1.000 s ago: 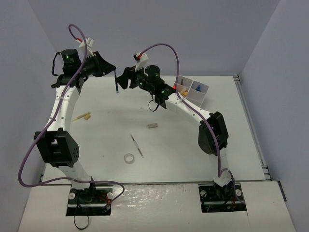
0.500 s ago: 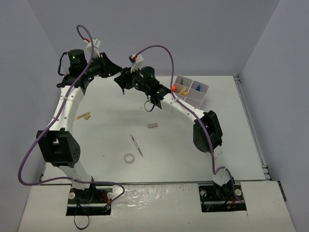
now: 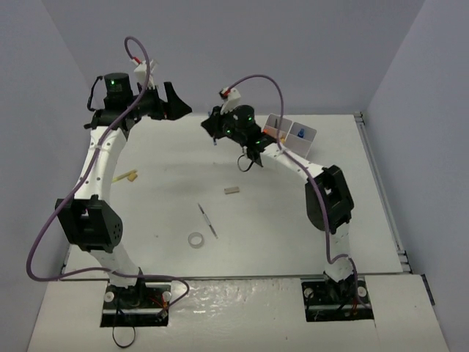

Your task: Sort the stationery into containers

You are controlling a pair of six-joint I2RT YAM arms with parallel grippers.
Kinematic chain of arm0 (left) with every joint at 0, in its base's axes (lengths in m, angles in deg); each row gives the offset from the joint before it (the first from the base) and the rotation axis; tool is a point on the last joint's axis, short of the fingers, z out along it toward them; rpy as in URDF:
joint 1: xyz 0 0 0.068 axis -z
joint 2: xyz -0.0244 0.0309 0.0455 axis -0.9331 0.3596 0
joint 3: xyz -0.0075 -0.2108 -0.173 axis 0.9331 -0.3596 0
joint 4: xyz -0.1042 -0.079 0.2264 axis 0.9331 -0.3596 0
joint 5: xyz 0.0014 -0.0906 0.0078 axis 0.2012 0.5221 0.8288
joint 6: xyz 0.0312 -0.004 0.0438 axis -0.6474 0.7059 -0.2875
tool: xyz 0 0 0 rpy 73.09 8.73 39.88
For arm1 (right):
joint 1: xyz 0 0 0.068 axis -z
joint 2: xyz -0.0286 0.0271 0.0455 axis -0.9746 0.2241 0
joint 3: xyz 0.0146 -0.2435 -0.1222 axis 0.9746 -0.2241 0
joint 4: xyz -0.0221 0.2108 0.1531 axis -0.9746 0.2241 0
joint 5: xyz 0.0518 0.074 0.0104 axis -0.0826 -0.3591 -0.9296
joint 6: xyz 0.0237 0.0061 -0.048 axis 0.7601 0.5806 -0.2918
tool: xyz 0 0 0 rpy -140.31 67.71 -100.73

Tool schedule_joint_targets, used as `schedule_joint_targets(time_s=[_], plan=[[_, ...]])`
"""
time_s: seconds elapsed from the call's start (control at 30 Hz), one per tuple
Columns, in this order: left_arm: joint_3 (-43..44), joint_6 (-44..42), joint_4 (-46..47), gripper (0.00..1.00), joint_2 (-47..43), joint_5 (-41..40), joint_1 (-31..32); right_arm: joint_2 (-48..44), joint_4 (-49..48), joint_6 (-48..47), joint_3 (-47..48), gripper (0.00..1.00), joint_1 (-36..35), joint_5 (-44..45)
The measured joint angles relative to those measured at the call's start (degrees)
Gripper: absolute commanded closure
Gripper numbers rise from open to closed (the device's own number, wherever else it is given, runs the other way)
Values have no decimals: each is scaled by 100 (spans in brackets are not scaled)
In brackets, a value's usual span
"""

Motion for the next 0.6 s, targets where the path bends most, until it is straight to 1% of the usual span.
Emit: schedule_joint_targets(time_s=[0.1, 0.17, 0.23, 0.3, 0.4, 0.6], plan=[[433, -604, -577, 3, 50, -469, 11, -685, -158, -283, -1097, 100, 629, 193], [521, -1065, -796, 3, 23, -823, -7, -1185, -433, -640, -1779, 100, 1140, 372], [427, -1427, -902, 3, -23, -1139, -37, -1589, -755, -1013, -2293, 100, 1643, 524], [117, -1741, -923, 3, -118, -1395, -76, -1757, -1073, -1388, -2503, 100, 2042, 568], [-338, -2072, -985, 3, -205, -1669, -137, -1729, -1489, -1794, -2571, 100, 2321, 547], [-895, -2436, -1016, 3, -312, -1977, -414, -1545, -2383, -2275, -3087, 100, 2449, 336]])
